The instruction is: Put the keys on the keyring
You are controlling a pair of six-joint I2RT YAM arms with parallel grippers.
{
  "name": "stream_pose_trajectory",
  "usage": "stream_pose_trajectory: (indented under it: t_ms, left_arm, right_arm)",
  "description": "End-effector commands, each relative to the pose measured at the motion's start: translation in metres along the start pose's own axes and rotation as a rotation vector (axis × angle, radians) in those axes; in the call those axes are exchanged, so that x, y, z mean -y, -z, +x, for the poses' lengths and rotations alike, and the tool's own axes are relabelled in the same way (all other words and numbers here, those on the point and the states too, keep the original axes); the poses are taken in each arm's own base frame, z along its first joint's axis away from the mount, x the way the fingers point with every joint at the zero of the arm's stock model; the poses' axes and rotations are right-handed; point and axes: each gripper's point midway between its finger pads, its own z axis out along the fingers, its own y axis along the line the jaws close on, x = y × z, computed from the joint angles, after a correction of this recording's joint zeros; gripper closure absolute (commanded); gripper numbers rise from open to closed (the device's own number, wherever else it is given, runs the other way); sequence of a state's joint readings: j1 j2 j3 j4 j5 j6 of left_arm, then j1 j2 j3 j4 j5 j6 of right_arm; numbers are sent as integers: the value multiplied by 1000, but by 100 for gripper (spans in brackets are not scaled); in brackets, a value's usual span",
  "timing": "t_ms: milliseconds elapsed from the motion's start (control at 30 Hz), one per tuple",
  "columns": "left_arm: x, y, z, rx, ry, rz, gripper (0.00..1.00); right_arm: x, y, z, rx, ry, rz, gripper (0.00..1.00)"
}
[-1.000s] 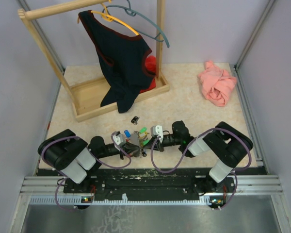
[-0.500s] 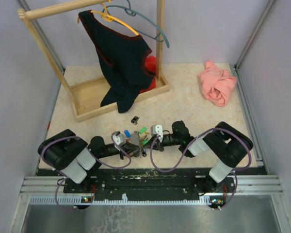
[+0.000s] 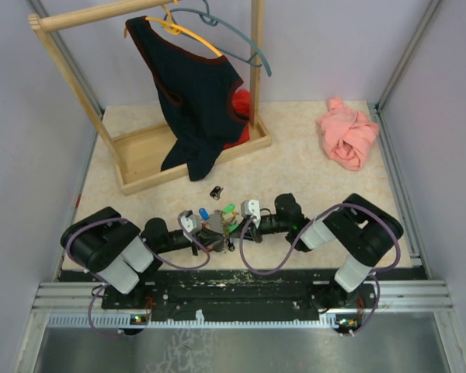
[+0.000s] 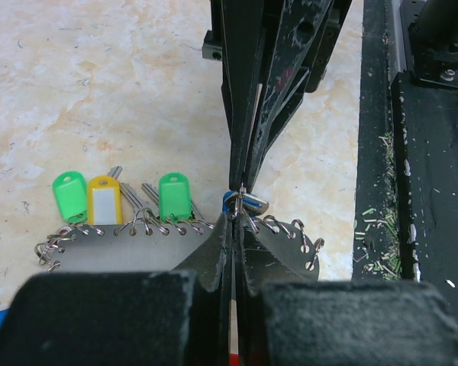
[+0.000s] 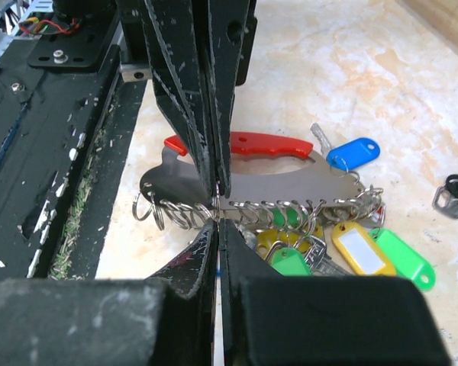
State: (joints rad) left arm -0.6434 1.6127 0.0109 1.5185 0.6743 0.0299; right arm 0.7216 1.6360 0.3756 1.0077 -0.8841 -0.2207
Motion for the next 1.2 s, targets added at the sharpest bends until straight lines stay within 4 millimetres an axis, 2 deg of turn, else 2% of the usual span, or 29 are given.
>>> stream_pose_trajectory:
  t_ms: [0, 300, 633, 900, 1033, 1067, 1167]
  left_arm:
    - [5, 2, -52, 195, -155, 22, 99]
    - [7, 2, -52, 195, -155, 31, 99]
    - [7, 2, -52, 196, -155, 30, 99]
    - [4, 3, -53, 197, -150, 13, 99]
    - [3, 4, -53, 199, -152, 6, 99]
    - [3, 4, -53, 198, -151, 4, 99]
    - [3, 4, -53, 199, -152, 2, 99]
  right_arm:
    - [9, -7, -10, 37, 31, -9, 100]
    - [8, -9, -12, 46, 33, -11, 100]
    - [2, -9, -25, 110, 27, -30, 100]
    - [2, -6, -22, 93, 25, -16, 100]
    - [3, -4, -12, 50, 13, 1, 100]
    - [5, -2, -20, 61, 34, 12, 100]
    - [6, 1, -19, 49, 36, 25, 100]
